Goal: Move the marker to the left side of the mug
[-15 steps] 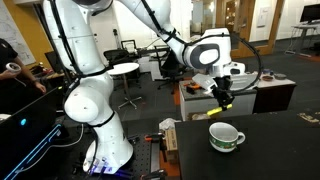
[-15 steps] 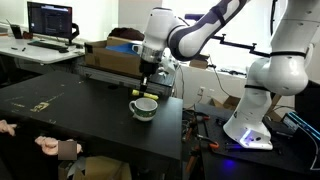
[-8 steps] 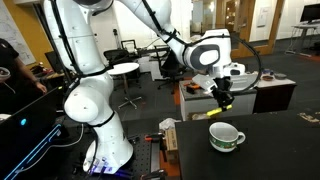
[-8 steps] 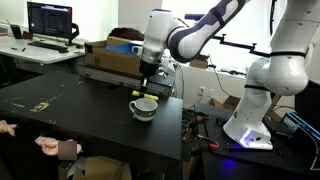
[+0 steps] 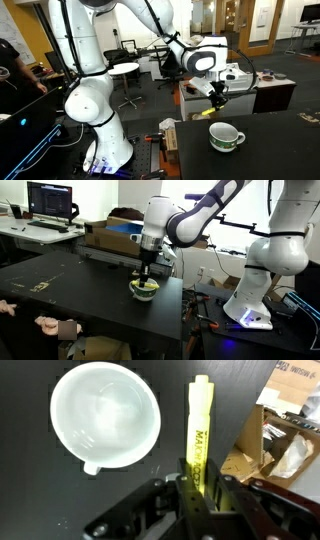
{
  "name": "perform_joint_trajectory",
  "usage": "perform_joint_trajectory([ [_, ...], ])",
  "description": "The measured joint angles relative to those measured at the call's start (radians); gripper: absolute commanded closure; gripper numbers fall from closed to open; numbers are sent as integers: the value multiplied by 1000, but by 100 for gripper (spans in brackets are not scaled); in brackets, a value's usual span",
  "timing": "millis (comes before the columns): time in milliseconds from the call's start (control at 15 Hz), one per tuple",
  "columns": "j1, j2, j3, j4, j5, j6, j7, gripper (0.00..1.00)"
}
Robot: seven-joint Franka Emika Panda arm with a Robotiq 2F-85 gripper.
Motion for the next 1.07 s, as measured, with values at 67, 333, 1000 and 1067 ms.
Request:
perform_joint_trajectory([
  [67, 0, 2, 8, -1, 34, 1, -39, 95],
  [333, 3, 20, 21, 0, 65, 1, -78, 95],
  [1000, 6, 159, 15, 94, -71, 5, 32, 95],
  [1067, 9, 173, 18, 104, -70, 5, 29, 95],
])
